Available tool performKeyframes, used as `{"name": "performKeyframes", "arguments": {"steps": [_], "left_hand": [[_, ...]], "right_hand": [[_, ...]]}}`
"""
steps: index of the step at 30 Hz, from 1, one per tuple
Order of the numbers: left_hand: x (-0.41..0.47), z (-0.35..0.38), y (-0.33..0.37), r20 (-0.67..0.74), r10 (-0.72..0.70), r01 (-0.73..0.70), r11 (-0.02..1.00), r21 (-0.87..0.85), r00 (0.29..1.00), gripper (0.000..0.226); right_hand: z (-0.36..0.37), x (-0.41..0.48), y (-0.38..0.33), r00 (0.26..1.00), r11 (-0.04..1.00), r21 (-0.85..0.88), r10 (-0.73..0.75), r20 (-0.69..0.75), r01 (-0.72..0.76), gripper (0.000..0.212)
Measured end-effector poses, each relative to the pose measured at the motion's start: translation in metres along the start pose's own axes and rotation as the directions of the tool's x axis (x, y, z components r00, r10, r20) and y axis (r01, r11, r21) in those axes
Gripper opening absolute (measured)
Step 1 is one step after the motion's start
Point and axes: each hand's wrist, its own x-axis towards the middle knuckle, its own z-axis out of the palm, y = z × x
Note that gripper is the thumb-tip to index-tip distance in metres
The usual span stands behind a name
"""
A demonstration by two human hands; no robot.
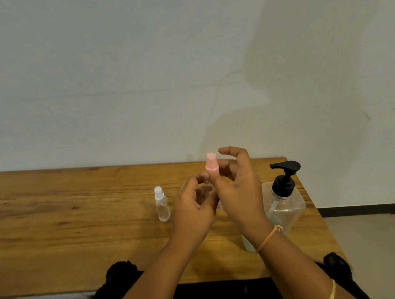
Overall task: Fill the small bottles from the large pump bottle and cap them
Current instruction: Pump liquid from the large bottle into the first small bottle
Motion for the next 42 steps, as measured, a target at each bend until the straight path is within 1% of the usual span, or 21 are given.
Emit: {"name": "performKeyframes", "arguments": {"steps": [2, 4, 6, 9, 11, 14, 16, 18, 20, 21, 23, 24, 26, 27, 29, 30, 33, 35, 37, 40, 42], "left_hand": [[-0.001, -0.003, 0.005, 0.017, 0.005, -0.005, 1.0, 0.0, 1.0, 0.03], [-0.004, -0.003, 0.008, 0.002, 0.013, -0.013, 0.999, 0.032, 1.0, 0.03], [-0.007, -0.002, 0.01, -0.023, 0.011, -0.009, 0.998, 0.06, 1.0, 0.033], [-0.012, 0.0, 0.008, -0.043, 0.02, -0.016, 0.994, 0.104, 0.999, 0.034], [-0.015, 0.001, 0.006, -0.055, 0.013, -0.007, 0.994, 0.111, 0.998, 0.03], [-0.019, 0.001, 0.008, -0.084, -0.023, 0.029, 0.996, 0.078, 0.996, 0.027], [-0.022, 0.001, 0.01, -0.079, -0.018, 0.024, 0.997, 0.078, 0.997, 0.026], [-0.024, 0.003, 0.009, -0.058, -0.002, 0.006, 0.997, 0.071, 0.998, 0.026], [-0.028, 0.005, 0.007, -0.051, 0.005, -0.001, 0.997, 0.074, 0.999, 0.021], [-0.029, 0.006, 0.005, -0.051, 0.002, 0.002, 0.997, 0.081, 0.999, 0.021], [-0.032, 0.005, 0.003, -0.038, -0.008, 0.013, 0.994, 0.112, 0.999, 0.025], [-0.033, 0.005, 0.003, -0.022, -0.005, 0.008, 0.99, 0.137, 1.0, 0.026], [-0.037, 0.005, 0.001, 0.005, 0.015, -0.016, 0.985, 0.174, 1.0, 0.025], [-0.039, 0.005, 0.0, 0.009, 0.015, -0.016, 0.982, 0.187, 1.0, 0.023], [-0.042, 0.006, 0.002, 0.007, -0.005, 0.004, 0.977, 0.215, 1.0, 0.02], [-0.045, 0.006, 0.003, 0.005, -0.012, 0.011, 0.976, 0.216, 1.0, 0.021], [-0.05, 0.004, 0.003, -0.013, -0.024, 0.026, 0.979, 0.2, 1.0, 0.026], [-0.051, 0.002, 0.002, -0.031, -0.023, 0.029, 0.98, 0.198, 0.999, 0.022], [-0.05, 0.002, 0.001, -0.03, -0.037, 0.042, 0.979, 0.198, 0.999, 0.019], [-0.047, 0.003, -0.002, -0.019, -0.052, 0.056, 0.971, 0.234, 0.998, 0.021], [-0.045, 0.003, -0.004, -0.016, -0.054, 0.056, 0.971, 0.233, 0.998, 0.023]], "right_hand": [[-0.004, 0.0, -0.002, 0.996, 0.994, 0.101, 0.024, 0.086, -0.032, 0.041], [-0.008, 0.001, -0.005, 0.984, 0.981, 0.175, 0.047, 0.171, -0.077, 0.045], [-0.007, 0.0, -0.006, 0.977, 0.981, 0.164, 0.07, 0.2, -0.104, 0.052], [-0.003, -0.002, -0.002, 0.993, 0.995, 0.054, 0.078, 0.094, -0.083, 0.055], [-0.002, -0.005, -0.001, 0.997, 0.997, 0.045, 0.066, 0.048, -0.068, 0.052], [-0.006, -0.01, -0.003, 0.991, 0.989, 0.123, 0.071, 0.11, -0.085, 0.051], [-0.006, -0.015, -0.005, 0.986, 0.987, 0.127, 0.083, 0.147, -0.102, 0.056], [-0.004, -0.018, -0.003, 0.991, 0.995, 0.048, 0.081, 0.103, -0.087, 0.058], [-0.004, -0.02, -0.003, 0.997, 0.997, -0.026, 0.066, 0.024, -0.066, 0.051], [-0.005, -0.021, -0.003, 0.997, 0.997, -0.026, 0.071, 0.015, -0.07, 0.048], [-0.009, -0.025, -0.003, 0.993, 0.994, 0.035, 0.105, 0.054, -0.107, 0.046], [-0.01, -0.027, -0.003, 0.989, 0.991, 0.051, 0.123, 0.082, -0.127, 0.048], [-0.01, -0.033, -0.002, 0.987, 0.991, 0.026, 0.126, 0.102, -0.129, 0.058], [-0.009, -0.035, -0.001, 0.99, 0.994, -0.016, 0.111, 0.085, -0.11, 0.058], [-0.009, -0.038, 0.001, 0.996, 0.993, -0.082, 0.084, 0.025, -0.081, 0.049], [-0.011, -0.038, 0.001, 0.996, 0.993, -0.086, 0.086, 0.013, -0.085, 0.046], [-0.015, -0.038, 0.001, 0.988, 0.992, 0.002, 0.124, 0.089, -0.125, 0.044], [-0.014, -0.04, 0.001, 0.978, 0.99, 0.004, 0.141, 0.154, -0.143, 0.056], [-0.01, -0.041, 0.004, 0.98, 0.988, -0.075, 0.141, 0.139, -0.132, 0.066], [-0.008, -0.038, 0.01, 0.991, 0.981, -0.161, 0.119, 0.059, -0.108, 0.052], [-0.01, -0.035, 0.012, 0.989, 0.983, -0.145, 0.128, 0.079, -0.116, 0.048]]}}
